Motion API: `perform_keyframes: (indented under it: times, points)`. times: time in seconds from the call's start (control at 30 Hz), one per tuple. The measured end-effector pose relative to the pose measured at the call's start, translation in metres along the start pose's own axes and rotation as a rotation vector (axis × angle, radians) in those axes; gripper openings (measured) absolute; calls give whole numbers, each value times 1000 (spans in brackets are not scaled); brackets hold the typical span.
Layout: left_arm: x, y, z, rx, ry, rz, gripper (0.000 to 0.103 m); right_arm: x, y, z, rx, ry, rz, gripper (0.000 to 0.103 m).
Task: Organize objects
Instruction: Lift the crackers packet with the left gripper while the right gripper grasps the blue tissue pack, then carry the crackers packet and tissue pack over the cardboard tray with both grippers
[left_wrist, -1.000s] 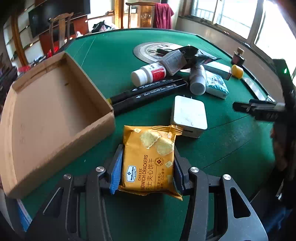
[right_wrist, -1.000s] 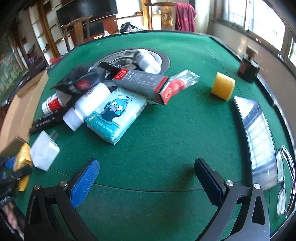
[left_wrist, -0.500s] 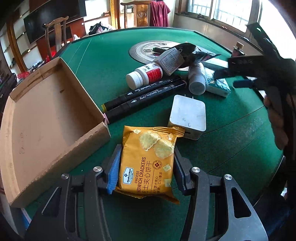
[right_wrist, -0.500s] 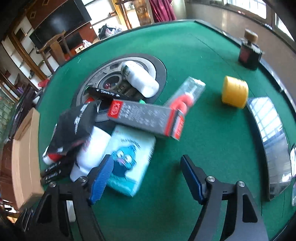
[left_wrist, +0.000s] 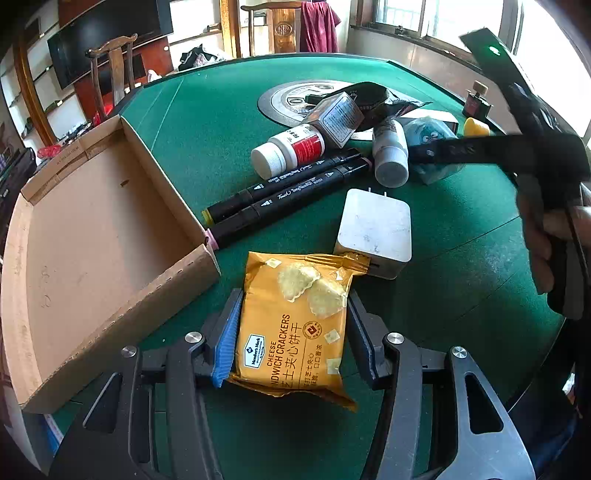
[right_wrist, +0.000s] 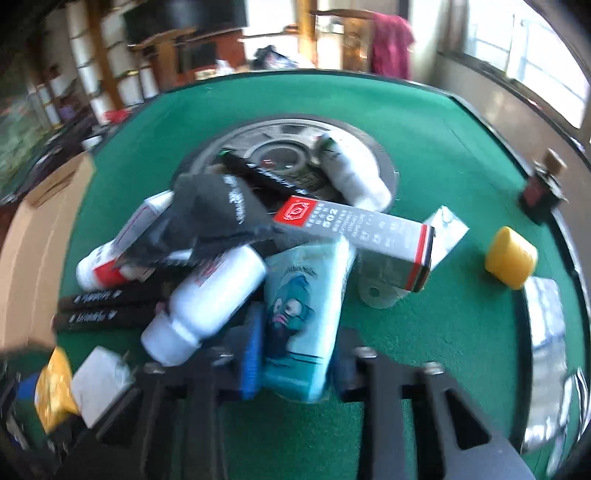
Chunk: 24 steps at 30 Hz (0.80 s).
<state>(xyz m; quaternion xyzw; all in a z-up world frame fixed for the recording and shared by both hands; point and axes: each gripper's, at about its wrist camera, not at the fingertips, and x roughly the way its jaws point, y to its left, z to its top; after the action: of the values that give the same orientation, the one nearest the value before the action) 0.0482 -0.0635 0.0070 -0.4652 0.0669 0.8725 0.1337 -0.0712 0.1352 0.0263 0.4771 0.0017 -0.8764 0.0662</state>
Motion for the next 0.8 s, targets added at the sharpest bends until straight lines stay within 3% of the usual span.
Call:
perform_keyframes:
  times: [0.1, 0.2, 0.3, 0.47, 0.6, 0.8]
  points:
    - [0, 0, 1, -18, -4, -8, 51, -7, -17, -10, 24, -33, 38, 15]
    - [-3, 3, 1, -55, -21, -50, 50, -16, -38, -12, 81, -51, 128, 12]
    - [-9, 4, 0, -81, -54, -63, 50, -28, -46, -8, 95, -110, 144, 12]
    - [-20, 9, 4, -123, -101, -90, 50, -42, -43, -10, 85, -152, 212, 11]
    - [-28, 10, 5, -129, -129, -90, 48, -57, -36, -10, 73, -236, 244, 11]
    - [-37, 10, 2, -146, -159, -101, 46, -59, -32, -11, 79, -261, 282, 11]
